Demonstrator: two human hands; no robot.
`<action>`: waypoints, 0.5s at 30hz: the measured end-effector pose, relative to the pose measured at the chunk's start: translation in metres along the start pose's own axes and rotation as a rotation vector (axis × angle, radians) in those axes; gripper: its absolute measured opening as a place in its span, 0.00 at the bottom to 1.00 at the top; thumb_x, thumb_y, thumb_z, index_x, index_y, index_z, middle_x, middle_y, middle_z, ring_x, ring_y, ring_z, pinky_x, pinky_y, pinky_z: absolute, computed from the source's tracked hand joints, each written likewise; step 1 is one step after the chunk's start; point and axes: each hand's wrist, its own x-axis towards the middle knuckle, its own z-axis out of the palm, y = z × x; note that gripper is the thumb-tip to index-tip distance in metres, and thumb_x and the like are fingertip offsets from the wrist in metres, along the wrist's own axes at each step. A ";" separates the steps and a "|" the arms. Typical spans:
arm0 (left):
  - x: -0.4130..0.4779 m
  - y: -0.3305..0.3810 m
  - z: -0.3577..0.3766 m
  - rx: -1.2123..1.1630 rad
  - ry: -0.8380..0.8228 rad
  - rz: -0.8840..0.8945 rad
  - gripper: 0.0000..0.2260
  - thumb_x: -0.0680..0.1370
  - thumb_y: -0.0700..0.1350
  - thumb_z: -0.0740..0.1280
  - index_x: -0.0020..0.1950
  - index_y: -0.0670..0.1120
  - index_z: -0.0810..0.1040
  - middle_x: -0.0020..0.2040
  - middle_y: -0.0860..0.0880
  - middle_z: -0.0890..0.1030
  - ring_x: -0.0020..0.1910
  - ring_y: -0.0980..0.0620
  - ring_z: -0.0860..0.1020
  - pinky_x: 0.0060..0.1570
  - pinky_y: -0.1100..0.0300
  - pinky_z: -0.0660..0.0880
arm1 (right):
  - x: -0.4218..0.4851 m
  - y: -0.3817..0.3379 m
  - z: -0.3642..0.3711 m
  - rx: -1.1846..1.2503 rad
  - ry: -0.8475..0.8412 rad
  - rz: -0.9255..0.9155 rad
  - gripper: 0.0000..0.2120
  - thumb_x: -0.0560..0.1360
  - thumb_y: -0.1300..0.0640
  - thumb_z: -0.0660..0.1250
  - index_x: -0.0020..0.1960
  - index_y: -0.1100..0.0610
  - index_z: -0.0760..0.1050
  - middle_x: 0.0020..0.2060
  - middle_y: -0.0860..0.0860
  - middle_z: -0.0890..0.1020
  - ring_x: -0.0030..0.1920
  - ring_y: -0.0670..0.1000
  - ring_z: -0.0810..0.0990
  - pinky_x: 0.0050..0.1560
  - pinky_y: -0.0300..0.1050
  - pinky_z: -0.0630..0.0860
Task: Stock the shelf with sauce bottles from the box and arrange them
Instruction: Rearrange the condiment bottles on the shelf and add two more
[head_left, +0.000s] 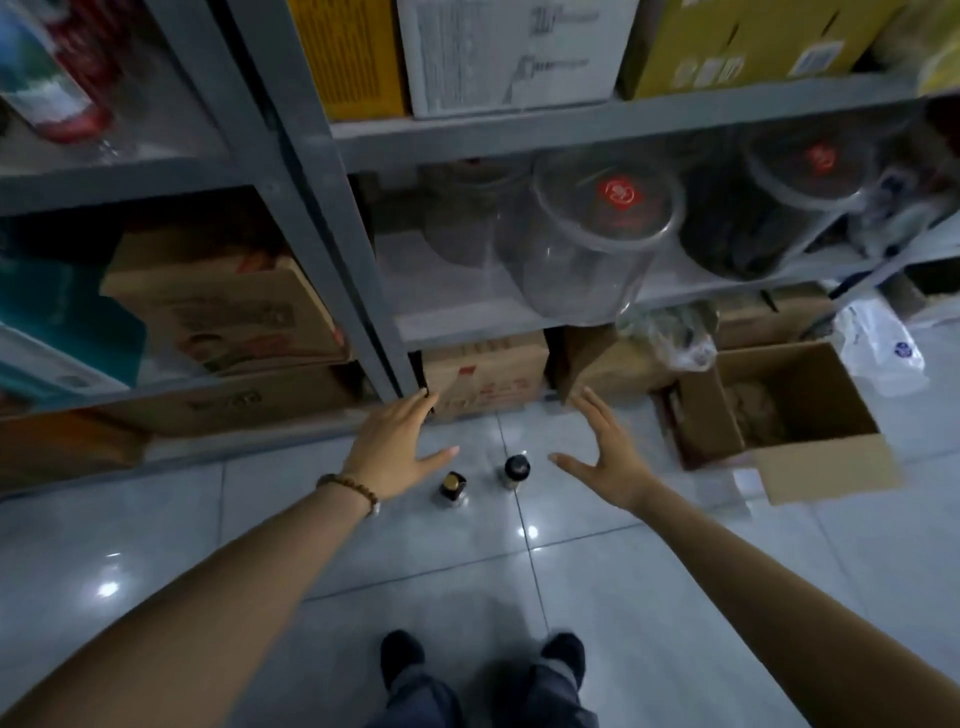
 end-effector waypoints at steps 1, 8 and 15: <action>0.003 -0.009 0.016 -0.001 -0.016 -0.007 0.37 0.73 0.65 0.62 0.76 0.48 0.56 0.76 0.48 0.59 0.73 0.48 0.61 0.71 0.53 0.60 | 0.000 0.011 0.018 -0.002 -0.008 0.024 0.40 0.70 0.46 0.72 0.75 0.56 0.58 0.77 0.52 0.56 0.76 0.53 0.57 0.74 0.50 0.59; 0.037 -0.068 0.157 -0.058 -0.068 -0.063 0.38 0.73 0.63 0.65 0.76 0.47 0.57 0.76 0.49 0.60 0.73 0.50 0.61 0.70 0.58 0.59 | 0.031 0.111 0.124 0.019 -0.063 0.155 0.43 0.70 0.47 0.73 0.77 0.52 0.53 0.77 0.49 0.53 0.76 0.49 0.54 0.69 0.37 0.53; 0.081 -0.135 0.311 -0.262 -0.144 -0.210 0.55 0.56 0.79 0.60 0.76 0.51 0.56 0.75 0.52 0.61 0.72 0.51 0.64 0.67 0.56 0.66 | 0.083 0.229 0.239 0.127 -0.069 0.220 0.46 0.67 0.49 0.76 0.77 0.53 0.53 0.76 0.51 0.55 0.75 0.51 0.58 0.74 0.45 0.57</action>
